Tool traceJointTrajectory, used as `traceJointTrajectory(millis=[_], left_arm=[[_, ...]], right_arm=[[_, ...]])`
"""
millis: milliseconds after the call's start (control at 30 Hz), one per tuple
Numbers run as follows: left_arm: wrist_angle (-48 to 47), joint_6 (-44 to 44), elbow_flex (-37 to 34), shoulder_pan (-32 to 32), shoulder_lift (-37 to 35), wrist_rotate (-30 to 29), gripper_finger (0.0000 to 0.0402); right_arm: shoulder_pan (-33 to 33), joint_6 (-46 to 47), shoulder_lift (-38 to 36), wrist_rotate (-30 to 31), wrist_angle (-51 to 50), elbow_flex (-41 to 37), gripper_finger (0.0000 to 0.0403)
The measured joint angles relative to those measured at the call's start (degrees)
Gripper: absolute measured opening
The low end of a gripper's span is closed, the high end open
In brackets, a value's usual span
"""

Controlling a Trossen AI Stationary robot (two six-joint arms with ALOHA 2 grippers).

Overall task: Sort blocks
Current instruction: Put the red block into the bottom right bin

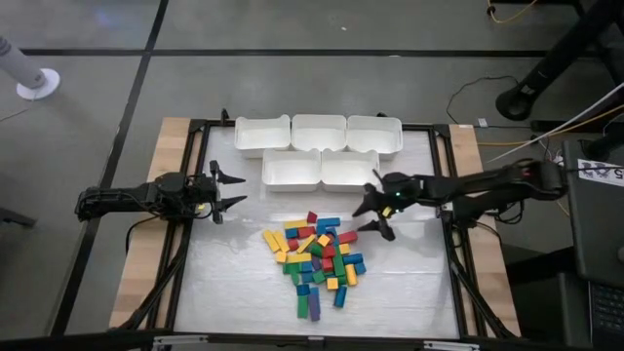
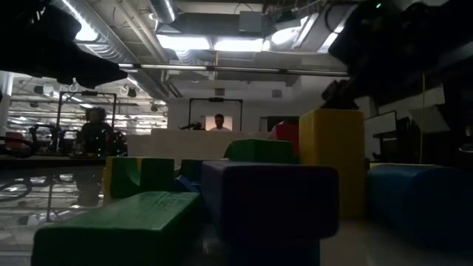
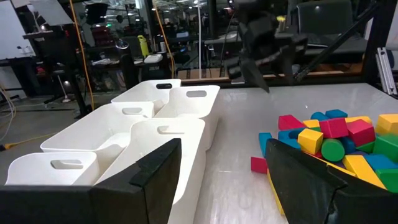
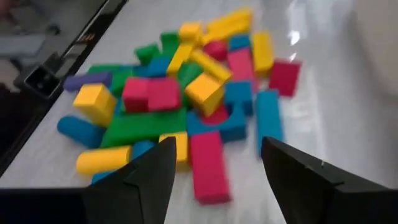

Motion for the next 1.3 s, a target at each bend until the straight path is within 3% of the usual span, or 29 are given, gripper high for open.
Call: traceJointTrajectory(millis=[367, 467, 633, 1033, 1300], left_arm=[[-0.02, 0.00, 0.00, -0.01, 0.00, 0.00, 0.0224], [-0.02, 0.00, 0.00, -0.01, -0.04, 0.00, 0.0224], [-0.02, 0.00, 0.00, -0.01, -0.04, 0.00, 0.0224], [-0.04, -0.01, 0.00, -0.01, -0.04, 0.01, 0.0224], [-0.04, -0.07, 0.00, -0.01, 0.00, 0.01, 0.0224]], right_arm=[[2.92, -3.12, 7.84, -2.21, 1.35, 0.44, 0.0239], [6.27, -7.14, 8.07, 1.71, 2.25, 0.44, 0.0239], [10.75, -10.23, 8.07, 14.93, 2.21, 0.44, 0.0239], [12.30, -10.16, 8.80, 15.97, 1.68, 0.44, 0.0239], [12.28, -10.14, 15.12, 17.08, 3.66, 0.43, 0.0239]])
